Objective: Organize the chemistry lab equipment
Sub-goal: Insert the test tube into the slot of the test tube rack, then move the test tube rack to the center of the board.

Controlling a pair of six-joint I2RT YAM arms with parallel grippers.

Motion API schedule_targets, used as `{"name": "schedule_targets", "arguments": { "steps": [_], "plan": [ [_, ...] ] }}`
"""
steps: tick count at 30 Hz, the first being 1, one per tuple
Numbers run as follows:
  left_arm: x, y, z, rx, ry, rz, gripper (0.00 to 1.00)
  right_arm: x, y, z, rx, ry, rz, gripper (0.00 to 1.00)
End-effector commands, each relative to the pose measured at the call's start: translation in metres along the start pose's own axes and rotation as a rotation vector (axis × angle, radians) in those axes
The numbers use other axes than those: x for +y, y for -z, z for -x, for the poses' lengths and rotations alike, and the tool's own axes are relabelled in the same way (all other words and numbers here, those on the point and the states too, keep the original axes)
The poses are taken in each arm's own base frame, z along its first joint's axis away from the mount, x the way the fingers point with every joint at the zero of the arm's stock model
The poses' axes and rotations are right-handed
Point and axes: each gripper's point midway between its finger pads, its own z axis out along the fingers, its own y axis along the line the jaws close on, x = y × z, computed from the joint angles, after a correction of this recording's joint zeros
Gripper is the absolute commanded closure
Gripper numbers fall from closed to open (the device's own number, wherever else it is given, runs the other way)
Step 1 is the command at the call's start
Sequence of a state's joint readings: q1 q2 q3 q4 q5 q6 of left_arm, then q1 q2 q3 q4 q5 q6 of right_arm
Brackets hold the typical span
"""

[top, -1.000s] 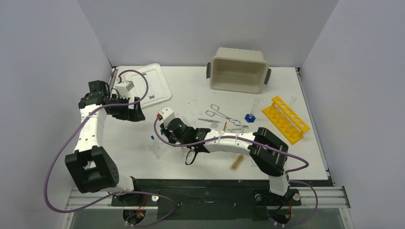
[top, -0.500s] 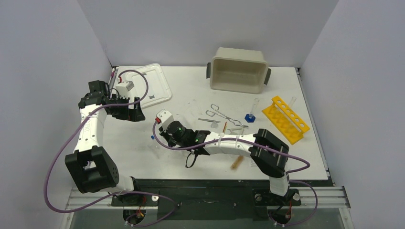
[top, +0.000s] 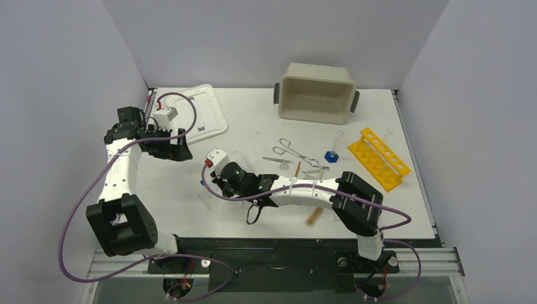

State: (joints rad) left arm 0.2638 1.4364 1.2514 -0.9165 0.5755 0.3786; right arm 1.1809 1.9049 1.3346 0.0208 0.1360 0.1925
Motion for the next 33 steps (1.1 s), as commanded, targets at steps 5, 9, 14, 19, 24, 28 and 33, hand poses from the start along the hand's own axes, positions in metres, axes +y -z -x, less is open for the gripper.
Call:
{"name": "schedule_targets", "arguments": {
  "steps": [5, 9, 14, 19, 24, 28, 33],
  "plan": [
    [0.005, 0.004, 0.01, -0.041, -0.042, 0.015, 0.03, 0.009, 0.004, 0.007, -0.01, 0.013, 0.028, 1.0],
    [0.005, 0.003, 0.01, -0.042, -0.04, 0.012, 0.03, 0.007, 0.003, 0.0, 0.004, 0.02, 0.02, 1.0],
    [0.003, 0.004, 0.01, -0.042, -0.042, 0.007, 0.03, 0.004, -0.002, -0.008, 0.022, 0.029, 0.002, 0.86],
    [-0.003, 0.007, 0.011, -0.039, -0.061, -0.019, 0.04, 0.0, 0.001, -0.005, 0.013, 0.04, -0.012, 0.68],
    [-0.01, 0.01, 0.007, -0.031, -0.079, -0.049, 0.03, -0.003, 0.009, 0.008, -0.014, 0.046, -0.023, 0.6],
    [-0.015, 0.014, 0.003, -0.026, -0.101, -0.063, 0.04, -0.012, 0.023, 0.016, -0.021, 0.034, -0.043, 0.62],
    [-0.021, 0.016, -0.01, 0.01, -0.142, -0.094, 0.03, -0.04, 0.035, 0.02, -0.023, -0.081, -0.049, 0.74]
  ]
}}
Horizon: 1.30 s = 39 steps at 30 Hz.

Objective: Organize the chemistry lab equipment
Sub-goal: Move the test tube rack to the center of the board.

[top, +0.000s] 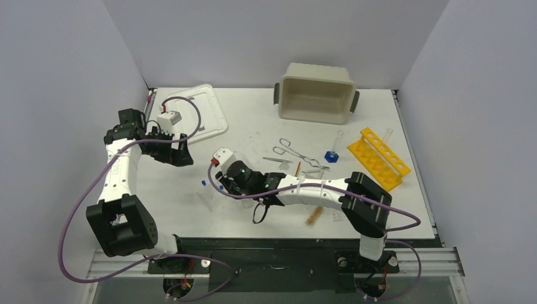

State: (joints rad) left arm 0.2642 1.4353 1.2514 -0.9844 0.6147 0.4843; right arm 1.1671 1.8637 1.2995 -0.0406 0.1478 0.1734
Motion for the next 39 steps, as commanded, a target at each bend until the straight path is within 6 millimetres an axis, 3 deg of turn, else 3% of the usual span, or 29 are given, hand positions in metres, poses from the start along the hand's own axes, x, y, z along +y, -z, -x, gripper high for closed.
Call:
{"name": "schedule_targets", "arguments": {
  "steps": [1, 6, 13, 19, 24, 33, 39],
  "plan": [
    [-0.014, 0.012, -0.003, -0.02, -0.079, -0.034, 0.03, -0.031, 0.025, 0.031, -0.072, -0.126, -0.016, 0.74],
    [-0.019, 0.005, -0.022, -0.029, -0.137, -0.038, 0.03, -0.054, 0.022, 0.017, -0.042, -0.229, -0.013, 0.74],
    [-0.035, -0.021, -0.057, -0.001, -0.249, -0.11, 0.03, -0.067, 0.022, 0.007, -0.036, -0.311, -0.027, 0.75],
    [-0.043, -0.033, -0.066, 0.008, -0.314, -0.142, 0.03, -0.066, 0.02, 0.004, -0.027, -0.329, -0.023, 0.75],
    [-0.04, -0.05, -0.089, 0.073, -0.422, -0.12, 0.03, -0.063, 0.006, -0.003, 0.01, -0.343, -0.018, 0.76],
    [-0.049, -0.064, -0.099, 0.027, -0.506, -0.158, 0.03, -0.057, -0.012, -0.027, 0.094, -0.369, 0.009, 0.83],
    [-0.051, -0.073, -0.108, 0.039, -0.559, -0.145, 0.03, -0.056, -0.022, -0.031, 0.111, -0.39, 0.017, 0.85]
  ]
}}
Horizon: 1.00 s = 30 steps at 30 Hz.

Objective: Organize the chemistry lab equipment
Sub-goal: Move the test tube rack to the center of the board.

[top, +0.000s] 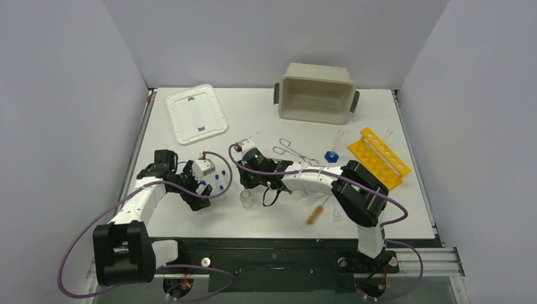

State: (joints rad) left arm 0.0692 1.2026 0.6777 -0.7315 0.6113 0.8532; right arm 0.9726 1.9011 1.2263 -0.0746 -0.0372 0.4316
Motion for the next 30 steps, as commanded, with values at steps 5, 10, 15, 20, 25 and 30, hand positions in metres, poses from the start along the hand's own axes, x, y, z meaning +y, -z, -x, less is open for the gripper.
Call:
{"name": "schedule_targets", "arguments": {
  "steps": [5, 10, 15, 20, 25, 30],
  "plan": [
    [0.004, -0.014, 0.011, -0.012, -0.137, 0.053, 0.03, 0.012, -0.006, 0.022, -0.041, -0.039, 0.043, 0.87],
    [0.003, -0.02, 0.0, 0.041, -0.162, 0.078, 0.04, 0.012, -0.007, 0.02, -0.043, -0.046, 0.041, 0.89],
    [0.011, -0.026, -0.006, 0.074, -0.171, 0.135, 0.03, 0.01, -0.007, 0.021, -0.051, -0.056, 0.037, 0.89],
    [0.024, -0.028, -0.01, 0.102, -0.171, 0.198, 0.02, 0.006, -0.001, 0.025, -0.071, -0.059, 0.019, 0.9],
    [0.03, -0.03, -0.007, 0.11, -0.127, 0.218, 0.13, 0.001, 0.017, 0.041, -0.121, -0.067, 0.006, 0.89],
    [0.029, -0.033, -0.001, 0.099, -0.116, 0.202, 0.16, -0.008, 0.037, 0.056, -0.169, -0.083, -0.003, 0.89]
  ]
}}
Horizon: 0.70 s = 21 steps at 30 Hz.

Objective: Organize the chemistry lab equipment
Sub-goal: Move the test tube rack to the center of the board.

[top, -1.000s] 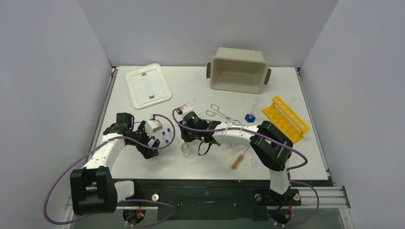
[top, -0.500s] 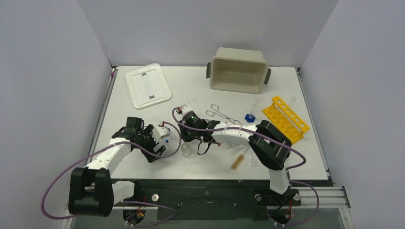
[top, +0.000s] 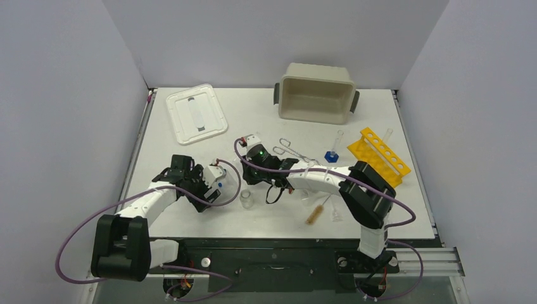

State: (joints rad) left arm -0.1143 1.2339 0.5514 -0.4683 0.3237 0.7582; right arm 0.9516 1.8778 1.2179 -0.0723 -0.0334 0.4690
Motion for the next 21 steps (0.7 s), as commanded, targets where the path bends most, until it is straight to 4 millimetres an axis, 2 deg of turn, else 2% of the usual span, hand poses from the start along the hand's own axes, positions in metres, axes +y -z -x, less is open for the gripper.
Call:
{"name": "schedule_targets", "arguments": {
  "steps": [1, 4, 6, 9, 13, 14, 16, 21],
  "plan": [
    [0.014, 0.001, 0.02, -0.046, -0.004, 0.039, 0.16, -0.004, 0.032, 0.046, -0.145, -0.037, 0.005, 0.89],
    [0.015, 0.001, 0.021, -0.051, -0.015, 0.037, 0.17, -0.015, 0.042, 0.052, -0.17, -0.049, -0.023, 0.89],
    [0.015, 0.0, 0.022, -0.052, -0.023, 0.035, 0.21, -0.024, 0.045, 0.053, -0.178, -0.058, -0.039, 0.89],
    [0.018, -0.002, 0.021, -0.041, -0.017, 0.042, 0.31, -0.033, 0.05, 0.052, -0.182, -0.068, -0.054, 0.89],
    [0.025, -0.004, 0.019, -0.018, 0.005, 0.061, 0.38, -0.039, 0.054, 0.049, -0.189, -0.074, -0.063, 0.89],
    [0.026, -0.005, 0.018, -0.011, 0.007, 0.063, 0.44, -0.041, 0.054, 0.046, -0.185, -0.074, -0.069, 0.89],
    [0.027, -0.007, 0.017, -0.005, 0.006, 0.069, 0.47, -0.044, 0.054, 0.043, -0.181, -0.08, -0.074, 0.9],
    [0.038, -0.009, 0.013, 0.015, 0.025, 0.119, 0.47, -0.049, 0.056, 0.039, -0.176, -0.084, -0.083, 0.9]
  ]
}}
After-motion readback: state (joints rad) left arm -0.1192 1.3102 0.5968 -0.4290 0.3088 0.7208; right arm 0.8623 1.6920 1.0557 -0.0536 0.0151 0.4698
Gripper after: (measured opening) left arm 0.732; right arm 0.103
